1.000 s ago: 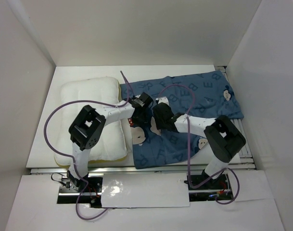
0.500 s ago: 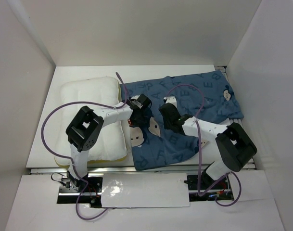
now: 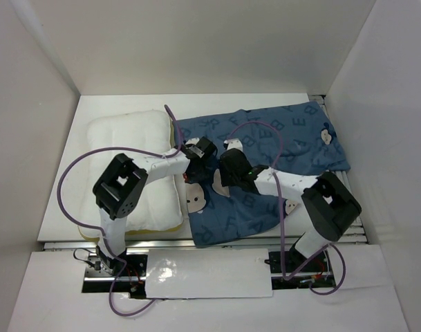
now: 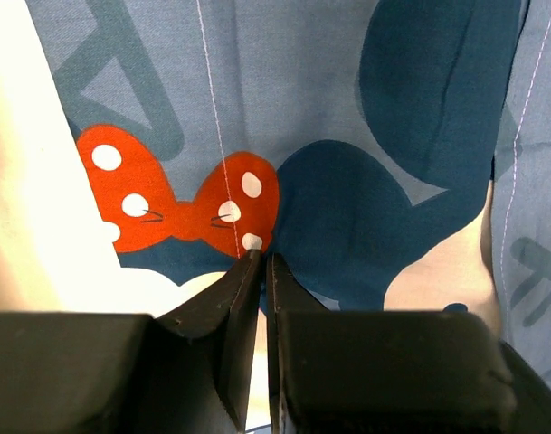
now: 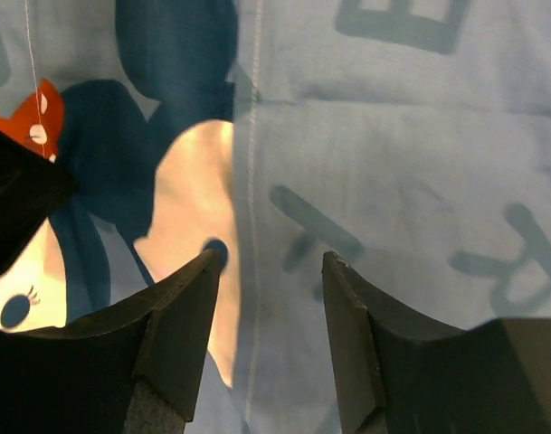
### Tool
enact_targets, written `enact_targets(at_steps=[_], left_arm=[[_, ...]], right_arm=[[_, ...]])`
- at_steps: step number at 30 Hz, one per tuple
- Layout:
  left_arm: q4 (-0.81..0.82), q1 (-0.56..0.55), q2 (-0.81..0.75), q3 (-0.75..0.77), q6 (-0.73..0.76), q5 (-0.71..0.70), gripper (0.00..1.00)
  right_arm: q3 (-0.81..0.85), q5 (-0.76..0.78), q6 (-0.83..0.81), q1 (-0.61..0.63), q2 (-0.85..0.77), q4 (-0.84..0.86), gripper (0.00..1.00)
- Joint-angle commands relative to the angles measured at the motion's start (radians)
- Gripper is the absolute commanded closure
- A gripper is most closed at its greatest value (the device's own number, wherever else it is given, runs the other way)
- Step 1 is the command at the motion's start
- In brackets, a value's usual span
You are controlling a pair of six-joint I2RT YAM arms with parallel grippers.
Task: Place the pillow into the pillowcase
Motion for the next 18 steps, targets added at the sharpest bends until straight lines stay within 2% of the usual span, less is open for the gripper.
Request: enact_targets(at_steps=[1,7,9,15,16,18], left_arm=[[-0.164,-0.005,0.045,-0.087,-0.008,-0.020,0.78],[-0.164,-0.005,0.025,-0.115,-0.017,-0.009,0.78],[-0.164,-0.005,0.025,-0.115,-0.017,-0.018,0.78],[-0.174,-0.005,0.016,-0.115,-0.026,-0.018,0.81],[-0.185,-0.005,0.016,-0.115,-0.035,-0.018,0.81],[-0.185,-0.005,0.016,-0.115,-0.036,-0.018,0.81]], right_arm=[[0.041,0.002,0.012,0.022,0.069,0.094,0.43],[0.078,0.137,0.046,0.032,0.145,0.050,0.41],[0.078,0.223,0.098,0.032,0.145,0.022,0.46],[0.057,0.373,0.211,0.010,0.125,-0.107,0.51],[0.056,0.399,0.221,0.010,0.125,-0.119,0.59],[0.047,0.422,0.248,-0.014,0.125,-0.158,0.68]])
